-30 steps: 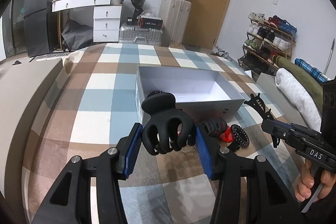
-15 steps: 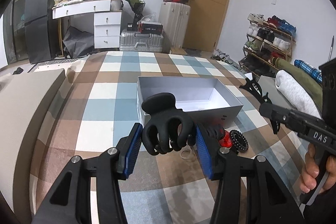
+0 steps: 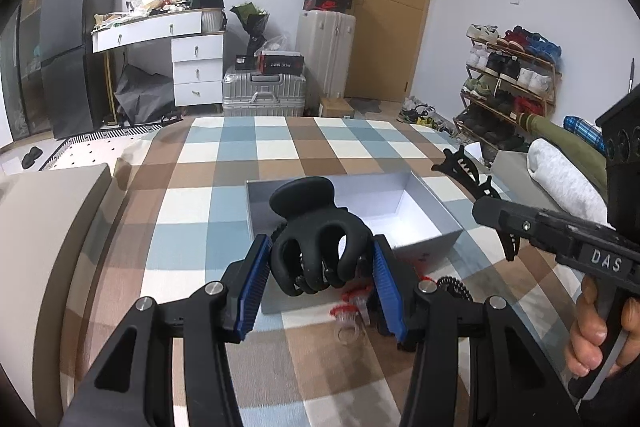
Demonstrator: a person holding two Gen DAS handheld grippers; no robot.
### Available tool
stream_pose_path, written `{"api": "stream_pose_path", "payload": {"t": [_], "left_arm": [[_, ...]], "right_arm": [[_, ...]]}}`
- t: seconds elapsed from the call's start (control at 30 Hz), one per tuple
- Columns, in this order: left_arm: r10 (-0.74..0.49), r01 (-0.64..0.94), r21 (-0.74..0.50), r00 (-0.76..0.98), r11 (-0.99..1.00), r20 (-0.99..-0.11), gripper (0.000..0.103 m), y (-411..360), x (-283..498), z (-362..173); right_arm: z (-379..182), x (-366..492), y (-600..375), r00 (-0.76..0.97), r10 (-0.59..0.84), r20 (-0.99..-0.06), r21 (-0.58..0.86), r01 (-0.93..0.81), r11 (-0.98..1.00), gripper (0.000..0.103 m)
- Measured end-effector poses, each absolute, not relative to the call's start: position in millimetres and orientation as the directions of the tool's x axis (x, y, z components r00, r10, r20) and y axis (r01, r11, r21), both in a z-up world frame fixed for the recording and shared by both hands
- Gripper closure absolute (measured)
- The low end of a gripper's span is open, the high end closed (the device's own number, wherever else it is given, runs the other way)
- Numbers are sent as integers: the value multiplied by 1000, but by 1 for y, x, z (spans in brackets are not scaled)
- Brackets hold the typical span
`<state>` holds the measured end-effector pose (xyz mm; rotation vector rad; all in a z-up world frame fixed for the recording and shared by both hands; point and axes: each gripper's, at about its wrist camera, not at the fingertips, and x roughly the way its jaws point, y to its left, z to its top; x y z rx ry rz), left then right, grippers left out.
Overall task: Organize jewelry
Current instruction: 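Carry both black clips over the grey box with both tools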
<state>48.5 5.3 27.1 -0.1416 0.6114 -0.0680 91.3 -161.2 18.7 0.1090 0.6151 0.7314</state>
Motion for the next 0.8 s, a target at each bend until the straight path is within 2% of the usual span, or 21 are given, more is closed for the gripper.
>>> {"api": "stream_pose_path", "payload": {"t": [0.8], "left_arm": [[-90,3,-143,791,990,-606,59,-2,90,16]], "right_arm": [[-1,124,-149,524,674,-521,380,-564,733,91]]}}
